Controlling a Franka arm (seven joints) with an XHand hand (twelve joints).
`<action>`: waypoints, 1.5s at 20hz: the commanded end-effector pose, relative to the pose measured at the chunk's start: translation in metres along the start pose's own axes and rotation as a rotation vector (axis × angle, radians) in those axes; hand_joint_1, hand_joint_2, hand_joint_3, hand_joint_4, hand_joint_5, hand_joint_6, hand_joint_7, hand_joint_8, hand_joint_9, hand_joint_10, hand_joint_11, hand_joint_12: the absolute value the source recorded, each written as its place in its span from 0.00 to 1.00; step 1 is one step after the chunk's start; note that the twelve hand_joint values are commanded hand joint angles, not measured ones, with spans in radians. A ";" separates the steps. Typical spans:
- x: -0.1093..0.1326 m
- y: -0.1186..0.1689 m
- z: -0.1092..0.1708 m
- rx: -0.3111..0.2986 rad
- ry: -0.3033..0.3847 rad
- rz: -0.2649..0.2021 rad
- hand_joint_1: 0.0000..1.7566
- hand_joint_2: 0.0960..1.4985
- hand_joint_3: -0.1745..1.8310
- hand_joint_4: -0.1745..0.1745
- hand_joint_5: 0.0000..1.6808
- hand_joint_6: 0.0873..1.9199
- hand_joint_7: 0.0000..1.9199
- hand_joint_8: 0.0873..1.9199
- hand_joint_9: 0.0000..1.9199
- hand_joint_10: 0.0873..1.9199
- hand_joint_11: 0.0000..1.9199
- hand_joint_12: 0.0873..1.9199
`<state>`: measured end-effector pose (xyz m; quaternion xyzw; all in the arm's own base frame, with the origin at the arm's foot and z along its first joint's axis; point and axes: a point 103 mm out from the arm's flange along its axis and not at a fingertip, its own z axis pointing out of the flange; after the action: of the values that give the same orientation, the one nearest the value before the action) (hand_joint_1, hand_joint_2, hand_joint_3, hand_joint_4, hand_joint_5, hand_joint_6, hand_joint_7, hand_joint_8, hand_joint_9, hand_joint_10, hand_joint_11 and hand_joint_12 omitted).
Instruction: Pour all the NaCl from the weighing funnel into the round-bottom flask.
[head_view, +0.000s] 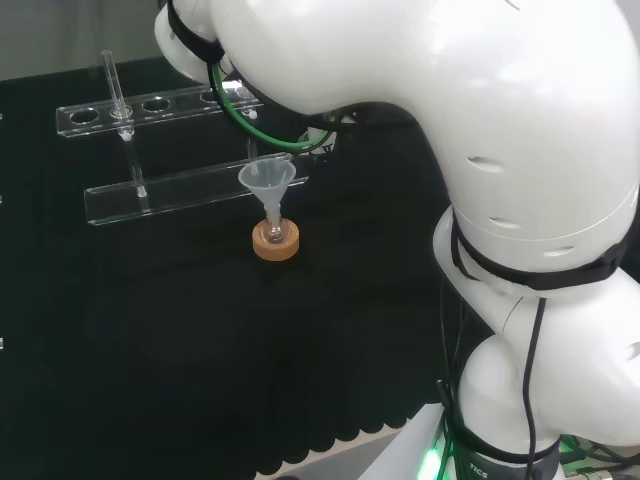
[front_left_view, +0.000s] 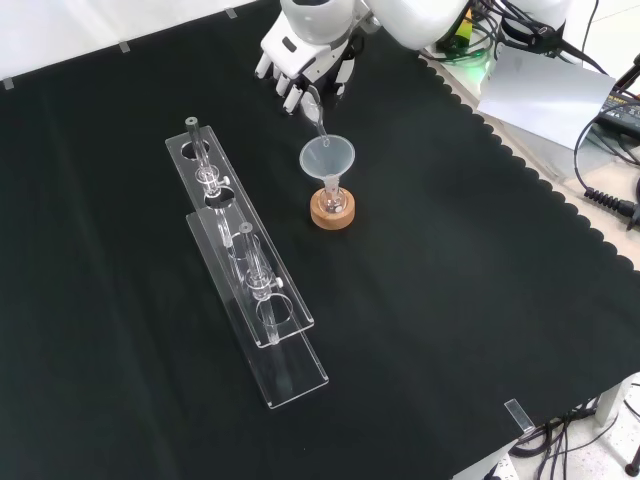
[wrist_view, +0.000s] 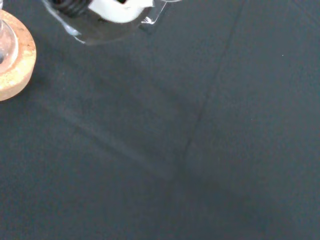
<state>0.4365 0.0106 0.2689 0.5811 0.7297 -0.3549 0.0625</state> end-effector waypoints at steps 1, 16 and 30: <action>0.002 0.000 -0.003 0.003 -0.039 0.003 0.60 0.54 0.33 1.00 0.62 0.50 0.56 0.27 0.67 0.10 0.43 0.55; 0.005 -0.003 -0.016 -0.011 -0.155 0.016 0.60 0.54 0.33 1.00 0.62 0.50 0.56 0.27 0.67 0.10 0.43 0.55; 0.005 -0.004 -0.022 -0.016 -0.209 0.030 0.60 0.54 0.33 1.00 0.62 0.50 0.55 0.27 0.67 0.10 0.43 0.55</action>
<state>0.4381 0.0285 0.2836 0.5522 0.7144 -0.4053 0.1429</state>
